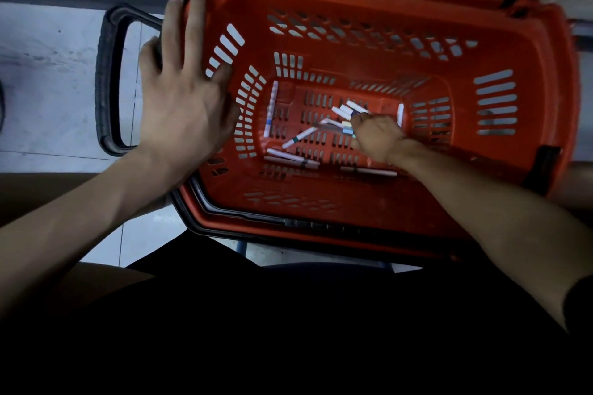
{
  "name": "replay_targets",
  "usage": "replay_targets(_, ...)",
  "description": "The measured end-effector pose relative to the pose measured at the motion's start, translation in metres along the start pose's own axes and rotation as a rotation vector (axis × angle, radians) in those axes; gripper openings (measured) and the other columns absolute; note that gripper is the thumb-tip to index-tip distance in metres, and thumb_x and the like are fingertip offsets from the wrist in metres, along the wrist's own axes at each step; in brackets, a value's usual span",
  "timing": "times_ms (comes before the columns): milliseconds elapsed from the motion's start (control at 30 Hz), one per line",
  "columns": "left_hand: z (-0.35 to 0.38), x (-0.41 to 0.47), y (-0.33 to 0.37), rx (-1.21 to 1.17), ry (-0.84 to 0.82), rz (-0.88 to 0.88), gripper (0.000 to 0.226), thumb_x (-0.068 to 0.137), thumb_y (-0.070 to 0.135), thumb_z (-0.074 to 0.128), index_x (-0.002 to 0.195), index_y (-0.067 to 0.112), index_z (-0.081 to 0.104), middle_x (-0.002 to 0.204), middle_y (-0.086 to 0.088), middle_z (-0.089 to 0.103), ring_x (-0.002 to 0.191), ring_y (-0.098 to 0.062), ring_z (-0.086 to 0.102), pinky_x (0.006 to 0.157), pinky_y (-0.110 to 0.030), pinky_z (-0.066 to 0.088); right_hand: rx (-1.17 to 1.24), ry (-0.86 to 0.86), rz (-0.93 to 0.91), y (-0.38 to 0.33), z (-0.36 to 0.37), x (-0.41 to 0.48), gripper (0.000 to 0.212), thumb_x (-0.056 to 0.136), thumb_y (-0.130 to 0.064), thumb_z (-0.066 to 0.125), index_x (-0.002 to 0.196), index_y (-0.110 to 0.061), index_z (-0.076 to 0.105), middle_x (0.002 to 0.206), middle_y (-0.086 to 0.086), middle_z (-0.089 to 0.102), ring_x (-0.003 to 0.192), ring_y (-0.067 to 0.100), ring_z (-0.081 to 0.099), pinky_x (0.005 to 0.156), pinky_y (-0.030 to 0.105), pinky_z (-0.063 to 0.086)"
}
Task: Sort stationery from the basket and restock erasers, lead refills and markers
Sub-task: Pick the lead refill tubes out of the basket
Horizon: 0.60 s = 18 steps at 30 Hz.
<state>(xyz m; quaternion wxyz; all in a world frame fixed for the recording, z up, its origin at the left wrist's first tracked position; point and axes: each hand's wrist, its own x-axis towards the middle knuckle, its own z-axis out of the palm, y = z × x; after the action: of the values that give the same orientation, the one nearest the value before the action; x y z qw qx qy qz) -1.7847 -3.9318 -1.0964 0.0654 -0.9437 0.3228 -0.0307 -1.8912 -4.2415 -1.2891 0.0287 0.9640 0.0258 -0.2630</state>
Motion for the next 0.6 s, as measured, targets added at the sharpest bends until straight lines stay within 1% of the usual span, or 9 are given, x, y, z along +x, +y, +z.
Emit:
replay_targets(67, 0.000, 0.000, 0.000, -0.016, 0.007, 0.004, 0.040, 0.095, 0.038, 0.051, 0.118, 0.008, 0.064, 0.168, -0.022, -0.002, 0.155, -0.043, 0.001, 0.112, -0.060, 0.028, 0.115, 0.016, 0.054, 0.010, -0.006, -0.001, 0.046, 0.098, -0.030, 0.057, 0.130, 0.002, 0.047, 0.120, 0.024, 0.066, 0.102, 0.041, 0.068, 0.075, 0.041, 0.046)
replay_targets(133, 0.000, 0.001, -0.001, -0.020, 0.005, 0.005, 0.040, 0.095, 0.039, 0.051, 0.118, 0.008, 0.064, 0.168, -0.022, -0.003, 0.155, -0.043, 0.001, 0.111, -0.060, 0.028, 0.233, 0.020, 0.127, 0.019, -0.010, -0.003, 0.041, 0.100, -0.027, 0.053, 0.130, 0.001, 0.046, 0.114, 0.026, 0.067, 0.098, 0.042, 0.067, 0.070, 0.038, 0.038)
replay_targets(200, 0.000, 0.001, -0.001, -0.017, 0.004, 0.005, 0.040, 0.094, 0.038, 0.053, 0.117, 0.007, 0.065, 0.168, -0.022, -0.003, 0.155, -0.043, 0.001, 0.111, -0.061, 0.028, 0.355, 0.032, 0.206, 0.027, -0.012, -0.005, 0.033, 0.101, -0.025, 0.051, 0.124, -0.002, 0.047, 0.110, 0.027, 0.068, 0.097, 0.043, 0.066, 0.069, 0.037, 0.037)
replay_targets(267, -0.001, 0.001, -0.001, -0.023, 0.000, 0.009, 0.040, 0.093, 0.038, 0.053, 0.118, 0.007, 0.065, 0.168, -0.022, -0.004, 0.155, -0.044, 0.000, 0.111, -0.061, 0.028, 0.436, 0.041, 0.261, 0.030, -0.010, -0.010, 0.032, 0.101, -0.026, 0.051, 0.124, -0.003, 0.048, 0.114, 0.025, 0.067, 0.099, 0.042, 0.065, 0.069, 0.037, 0.037)
replay_targets(333, -0.002, 0.001, 0.000, -0.028, -0.001, 0.015, 0.041, 0.093, 0.038, 0.053, 0.117, 0.007, 0.064, 0.168, -0.022, -0.004, 0.155, -0.044, 0.000, 0.111, -0.061, 0.028, 0.401, -0.012, 0.250, 0.027, -0.006, -0.015, 0.036, 0.101, -0.026, 0.052, 0.129, -0.003, 0.047, 0.118, 0.023, 0.067, 0.103, 0.042, 0.066, 0.071, 0.038, 0.040)
replay_targets(400, -0.002, 0.000, 0.001, -0.021, 0.001, 0.016, 0.040, 0.093, 0.037, 0.053, 0.115, 0.006, 0.065, 0.168, -0.022, -0.005, 0.155, -0.044, -0.001, 0.110, -0.061, 0.029, 0.303, -0.071, 0.181, 0.020, 0.002, -0.021, 0.043, 0.101, -0.028, 0.055, 0.135, -0.004, 0.045, 0.122, 0.021, 0.067, 0.106, 0.041, 0.067, 0.075, 0.040, 0.047)
replay_targets(467, -0.003, -0.001, 0.002, -0.018, 0.003, 0.017, 0.040, 0.092, 0.036, 0.054, 0.114, 0.005, 0.065, 0.168, -0.022, -0.004, 0.155, -0.044, 0.000, 0.110, -0.060, 0.029, 0.233, -0.085, 0.129, 0.014, 0.010, -0.025, 0.045, 0.098, -0.032, 0.060, 0.135, -0.008, 0.049, 0.125, 0.016, 0.068, 0.110, 0.037, 0.067, 0.079, 0.040, 0.050)
replay_targets(533, -0.003, -0.001, 0.002, -0.019, 0.007, 0.017, 0.040, 0.092, 0.036, 0.053, 0.115, 0.005, 0.065, 0.168, -0.022, -0.003, 0.155, -0.044, 0.001, 0.110, -0.060, 0.029, 0.171, -0.098, 0.092, 0.011, 0.016, -0.027, 0.036, 0.097, -0.029, 0.062, 0.128, -0.010, 0.056, 0.122, 0.013, 0.070, 0.110, 0.034, 0.067, 0.081, 0.038, 0.051)
replay_targets(600, -0.003, -0.001, 0.002, -0.023, 0.009, 0.017, 0.042, 0.094, 0.038, 0.050, 0.116, 0.005, 0.065, 0.168, -0.023, -0.003, 0.155, -0.044, 0.001, 0.110, -0.060, 0.028, 0.119, -0.118, 0.084, 0.008, 0.020, -0.029, 0.028, 0.098, -0.020, 0.058, 0.124, -0.011, 0.059, 0.117, 0.013, 0.071, 0.108, 0.034, 0.069, 0.082, 0.037, 0.051)
